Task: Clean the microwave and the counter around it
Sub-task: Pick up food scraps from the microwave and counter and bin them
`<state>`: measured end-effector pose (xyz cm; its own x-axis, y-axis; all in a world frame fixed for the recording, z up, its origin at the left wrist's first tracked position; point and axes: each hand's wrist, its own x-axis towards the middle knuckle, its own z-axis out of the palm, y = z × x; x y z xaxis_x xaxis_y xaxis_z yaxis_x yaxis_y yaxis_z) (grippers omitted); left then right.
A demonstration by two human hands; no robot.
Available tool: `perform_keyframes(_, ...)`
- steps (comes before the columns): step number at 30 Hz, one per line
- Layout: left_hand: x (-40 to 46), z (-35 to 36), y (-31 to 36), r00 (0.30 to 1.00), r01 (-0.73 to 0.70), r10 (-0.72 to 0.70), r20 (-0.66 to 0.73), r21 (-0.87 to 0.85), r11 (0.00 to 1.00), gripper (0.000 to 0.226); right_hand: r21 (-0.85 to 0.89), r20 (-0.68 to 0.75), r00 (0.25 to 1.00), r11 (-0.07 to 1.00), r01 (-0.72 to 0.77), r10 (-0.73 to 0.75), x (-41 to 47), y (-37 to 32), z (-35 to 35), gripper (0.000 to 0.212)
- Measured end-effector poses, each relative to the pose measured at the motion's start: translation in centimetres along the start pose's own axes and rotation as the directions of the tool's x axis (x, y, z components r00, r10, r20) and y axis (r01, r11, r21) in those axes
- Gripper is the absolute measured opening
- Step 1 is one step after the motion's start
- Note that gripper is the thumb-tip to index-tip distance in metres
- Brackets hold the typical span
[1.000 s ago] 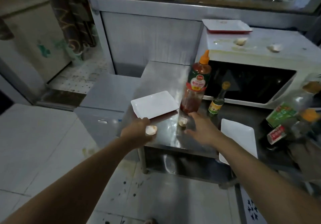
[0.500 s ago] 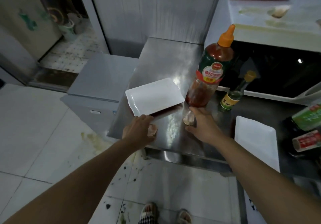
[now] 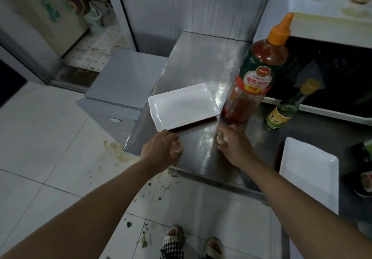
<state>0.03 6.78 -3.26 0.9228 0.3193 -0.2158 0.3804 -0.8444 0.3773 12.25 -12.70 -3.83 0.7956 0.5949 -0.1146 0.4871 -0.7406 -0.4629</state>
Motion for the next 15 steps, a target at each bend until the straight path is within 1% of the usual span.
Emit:
perform_keyframes(6,0.0,-0.2,0.5,1.000,0.002,-0.002,-0.009,-0.011,1.000,0.043,0.046,-0.013,1.000,0.999,-0.014,0.015,-0.2,-0.2,-0.2,0.040)
perform_keyframes(10,0.1,-0.9,1.3,0.998,-0.037,0.034,-0.048,-0.073,0.997,0.038,0.053,-0.026,0.999,0.998,-0.027,0.029,-0.8,-0.5,-1.2,0.035)
perform_keyframes(15,0.0,-3.3,3.1,0.995,-0.099,0.096,-0.040,-0.097,0.990,0.045,0.065,-0.067,0.995,0.996,-0.063,0.067,-2.0,-1.3,-3.8,0.034)
